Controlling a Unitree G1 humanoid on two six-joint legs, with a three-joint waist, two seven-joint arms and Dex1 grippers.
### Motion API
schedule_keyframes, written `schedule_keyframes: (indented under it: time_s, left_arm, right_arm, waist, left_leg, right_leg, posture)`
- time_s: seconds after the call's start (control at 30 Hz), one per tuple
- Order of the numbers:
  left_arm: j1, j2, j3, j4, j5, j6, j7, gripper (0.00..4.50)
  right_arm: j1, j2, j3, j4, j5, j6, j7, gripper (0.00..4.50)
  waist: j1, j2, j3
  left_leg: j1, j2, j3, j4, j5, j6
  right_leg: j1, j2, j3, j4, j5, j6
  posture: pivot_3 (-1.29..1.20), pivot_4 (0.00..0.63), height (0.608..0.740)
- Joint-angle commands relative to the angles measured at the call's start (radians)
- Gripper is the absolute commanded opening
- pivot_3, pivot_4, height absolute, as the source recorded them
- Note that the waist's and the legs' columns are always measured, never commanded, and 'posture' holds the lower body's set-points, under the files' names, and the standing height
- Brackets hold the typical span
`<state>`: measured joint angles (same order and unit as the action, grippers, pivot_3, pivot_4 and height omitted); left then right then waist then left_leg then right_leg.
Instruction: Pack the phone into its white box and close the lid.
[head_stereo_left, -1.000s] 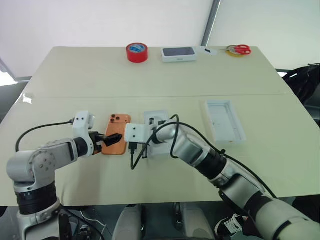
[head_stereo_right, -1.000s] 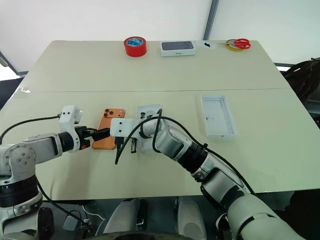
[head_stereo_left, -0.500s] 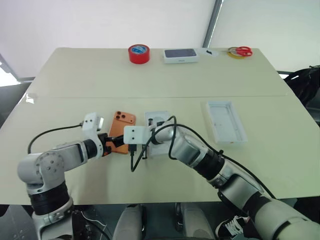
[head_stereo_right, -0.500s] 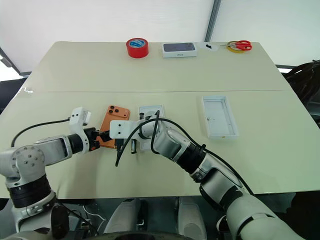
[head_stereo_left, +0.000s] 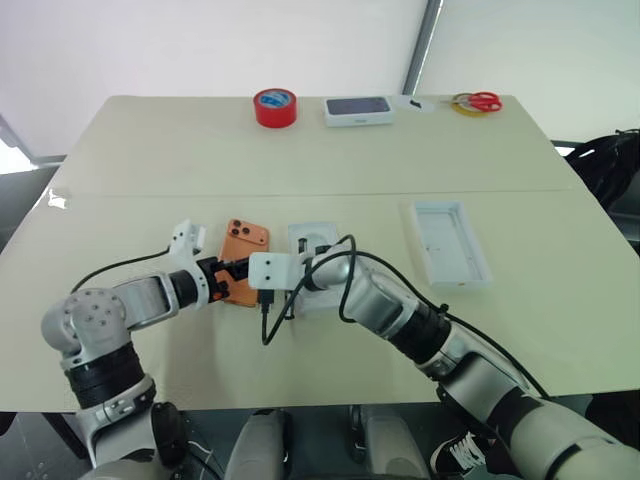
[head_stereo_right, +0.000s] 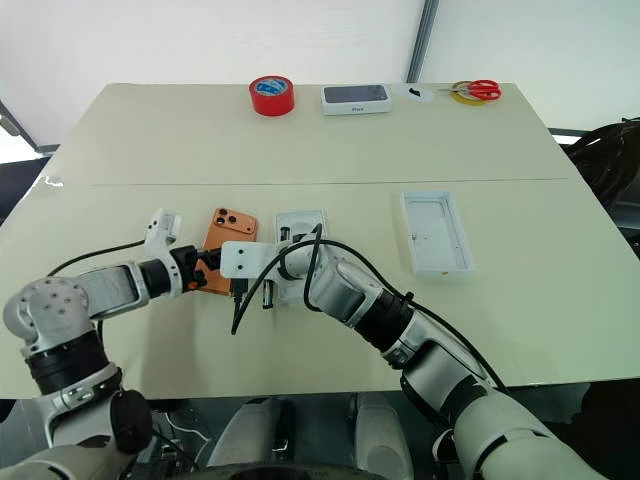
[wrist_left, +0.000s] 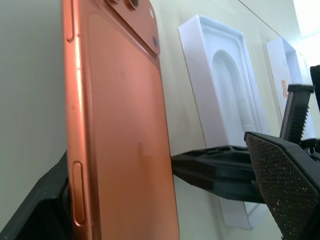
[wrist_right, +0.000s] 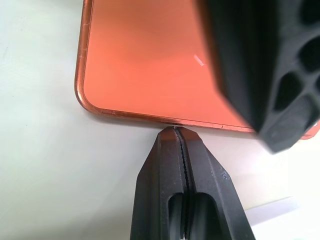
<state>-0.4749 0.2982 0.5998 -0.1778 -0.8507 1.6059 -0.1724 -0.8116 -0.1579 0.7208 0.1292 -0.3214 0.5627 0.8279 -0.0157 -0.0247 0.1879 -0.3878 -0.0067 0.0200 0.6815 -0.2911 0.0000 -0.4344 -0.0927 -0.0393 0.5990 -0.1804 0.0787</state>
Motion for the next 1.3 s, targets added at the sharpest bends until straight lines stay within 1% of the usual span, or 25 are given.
schedule_keyframes:
  time_s: [0.03, 0.1, 0.2, 0.33, 0.4, 0.43, 0.57, 0.73, 0.77, 0.8, 0.87, 0.93, 1.0, 1.07, 1.17, 1.23, 1.3]
  left_arm:
    - [-0.005, 0.029, 0.039, 0.021, -0.022, 0.009, 0.031, 4.47]
    - [-0.004, 0.033, 0.046, 0.033, -0.034, 0.009, 0.043, 4.47]
    - [-0.001, 0.044, 0.056, 0.044, -0.053, 0.009, 0.058, 3.68]
    - [-0.008, 0.043, 0.080, 0.058, -0.082, 0.009, 0.082, 1.76]
    - [-0.009, 0.043, 0.086, 0.062, -0.095, 0.009, 0.092, 0.70]
    - [-0.009, 0.043, 0.094, 0.066, -0.108, 0.009, 0.103, 0.29]
    - [-0.004, 0.044, 0.121, 0.078, -0.156, 0.009, 0.142, 0.29]
    - [-0.008, 0.021, 0.154, 0.089, -0.225, 0.009, 0.203, 0.29]
    - [-0.018, 0.007, 0.172, 0.093, -0.244, 0.009, 0.220, 0.29]
    - [-0.028, -0.008, 0.191, 0.095, -0.263, 0.009, 0.237, 0.14]
    - [-0.052, -0.041, 0.226, 0.090, -0.305, 0.009, 0.269, 0.14]
    - [-0.076, -0.097, 0.258, 0.067, -0.372, 0.000, 0.305, 0.14]
    - [-0.079, -0.159, 0.262, 0.041, -0.461, -0.030, 0.361, 0.14]
    - [-0.059, -0.232, 0.228, 0.002, -0.552, -0.088, 0.436, 0.14]
    - [-0.003, -0.323, 0.120, -0.057, -0.649, -0.172, 0.555, 0.14]
    - [0.034, -0.362, 0.040, -0.085, -0.668, -0.223, 0.614, 0.14]
    - [0.065, -0.381, -0.027, -0.098, -0.667, -0.275, 0.655, 0.14]
  right_arm:
    - [0.010, -0.001, -0.005, -0.028, -0.009, 0.008, 0.004, 0.00]
    - [0.012, -0.001, -0.006, -0.030, -0.012, 0.007, 0.004, 0.00]
    - [0.016, -0.002, -0.008, -0.033, -0.017, 0.007, 0.004, 0.00]
    - [0.017, -0.007, -0.012, -0.040, -0.018, 0.008, 0.006, 0.00]
    - [0.015, -0.012, -0.015, -0.047, -0.020, 0.007, 0.006, 0.00]
    - [0.010, -0.017, -0.026, -0.058, -0.017, 0.012, 0.006, 0.00]
    - [0.005, -0.038, -0.078, -0.119, 0.008, 0.046, 0.018, 0.00]
    - [0.025, -0.080, -0.161, -0.231, 0.068, 0.106, 0.054, 0.00]
    - [0.030, -0.093, -0.183, -0.254, 0.083, 0.117, 0.062, 0.00]
    - [0.035, -0.107, -0.205, -0.277, 0.100, 0.127, 0.068, 0.00]
    - [0.044, -0.141, -0.256, -0.324, 0.139, 0.142, 0.085, 0.00]
    - [0.060, -0.189, -0.327, -0.375, 0.190, 0.130, 0.107, 0.00]
    - [0.079, -0.237, -0.390, -0.414, 0.238, 0.113, 0.128, 0.00]
    - [0.103, -0.285, -0.452, -0.441, 0.283, 0.098, 0.146, 0.00]
    - [0.142, -0.351, -0.523, -0.456, 0.342, 0.069, 0.165, 0.00]
    - [0.159, -0.386, -0.547, -0.446, 0.356, 0.056, 0.161, 0.00]
    - [0.169, -0.413, -0.554, -0.429, 0.359, 0.044, 0.150, 0.00]
  waist:
    - [-0.001, 0.000, 0.000]
    - [-0.001, 0.000, 0.000]
    - [-0.002, 0.000, 0.000]
    - [0.001, 0.000, 0.000]
    - [0.004, 0.000, 0.000]
    - [0.003, -0.001, 0.000]
    - [0.000, 0.000, 0.000]
    - [0.001, 0.000, 0.000]
    - [0.001, 0.000, 0.000]
    - [0.002, -0.001, 0.000]
    - [0.005, -0.001, 0.000]
    - [0.010, -0.002, 0.001]
    - [0.010, -0.002, 0.001]
    - [0.019, -0.003, 0.001]
    - [0.024, -0.004, 0.002]
    - [0.024, -0.004, 0.002]
    - [0.024, -0.004, 0.002]
  left_leg:
    - [0.000, 0.000, 0.000, 0.000, 0.000, 0.000]
    - [0.000, 0.000, 0.000, 0.000, 0.000, 0.000]
    - [0.000, 0.000, 0.000, 0.000, 0.000, 0.000]
    - [0.000, 0.000, 0.000, -0.001, 0.000, 0.000]
    - [0.000, 0.000, 0.000, -0.001, 0.000, 0.000]
    - [0.000, 0.000, 0.000, 0.000, 0.000, -0.001]
    - [-0.001, 0.000, 0.000, -0.001, 0.000, -0.001]
    - [-0.001, 0.000, 0.000, -0.001, 0.000, -0.001]
    - [-0.001, 0.000, 0.000, -0.001, 0.000, -0.001]
    - [-0.001, 0.000, 0.000, -0.001, 0.000, -0.001]
    - [-0.002, 0.000, 0.000, -0.001, 0.000, -0.001]
    - [-0.003, 0.000, 0.000, -0.001, 0.000, -0.001]
    - [-0.003, -0.001, -0.001, -0.001, 0.000, -0.001]
    - [-0.004, -0.002, -0.001, -0.001, 0.000, 0.000]
    - [-0.004, -0.003, 0.000, 0.000, -0.001, 0.001]
    - [-0.003, -0.003, 0.001, 0.000, -0.001, 0.001]
    - [-0.003, -0.002, 0.001, 0.000, -0.001, 0.001]
  right_leg:
    - [0.000, 0.000, 0.000, 0.000, 0.000, 0.000]
    - [0.000, 0.000, 0.000, 0.000, 0.000, 0.000]
    - [0.000, 0.000, 0.000, 0.000, 0.000, 0.000]
    - [-0.001, 0.000, 0.000, 0.000, 0.000, 0.000]
    - [-0.001, 0.000, 0.000, 0.000, 0.000, 0.000]
    - [0.000, -0.001, 0.000, 0.000, 0.000, 0.000]
    - [-0.001, -0.001, 0.000, 0.000, 0.000, 0.000]
    - [-0.002, -0.001, 0.000, 0.000, 0.000, 0.000]
    - [-0.002, -0.001, 0.000, 0.000, 0.000, 0.000]
    - [-0.002, -0.001, 0.000, 0.000, 0.000, 0.000]
    - [-0.002, -0.001, 0.000, -0.001, 0.000, 0.000]
    - [-0.002, -0.001, 0.000, -0.001, 0.000, 0.000]
    - [-0.002, -0.002, -0.001, -0.002, 0.000, 0.000]
    - [-0.001, -0.003, -0.001, -0.003, 0.000, 0.000]
    - [-0.001, -0.005, -0.001, -0.004, 0.000, 0.000]
    - [-0.001, -0.005, 0.000, -0.004, 0.000, 0.000]
    - [-0.001, -0.004, 0.000, -0.004, 0.000, -0.001]
  posture:
    - [0.00, 0.150, 0.736]
    - [0.00, 0.150, 0.736]
    - [0.00, 0.150, 0.736]
    - [0.00, 0.150, 0.736]
    - [0.00, 0.150, 0.736]
    - [0.00, 0.150, 0.736]
    - [0.00, 0.150, 0.736]
    - [0.00, 0.150, 0.736]
    - [0.00, 0.150, 0.736]
    - [0.00, 0.150, 0.736]
    - [0.00, 0.150, 0.736]
    - [0.00, 0.150, 0.736]
    - [0.00, 0.150, 0.736]
    - [0.00, 0.150, 0.736]
    - [0.00, 0.150, 0.736]
    - [0.00, 0.150, 0.736]
    - [0.00, 0.150, 0.736]
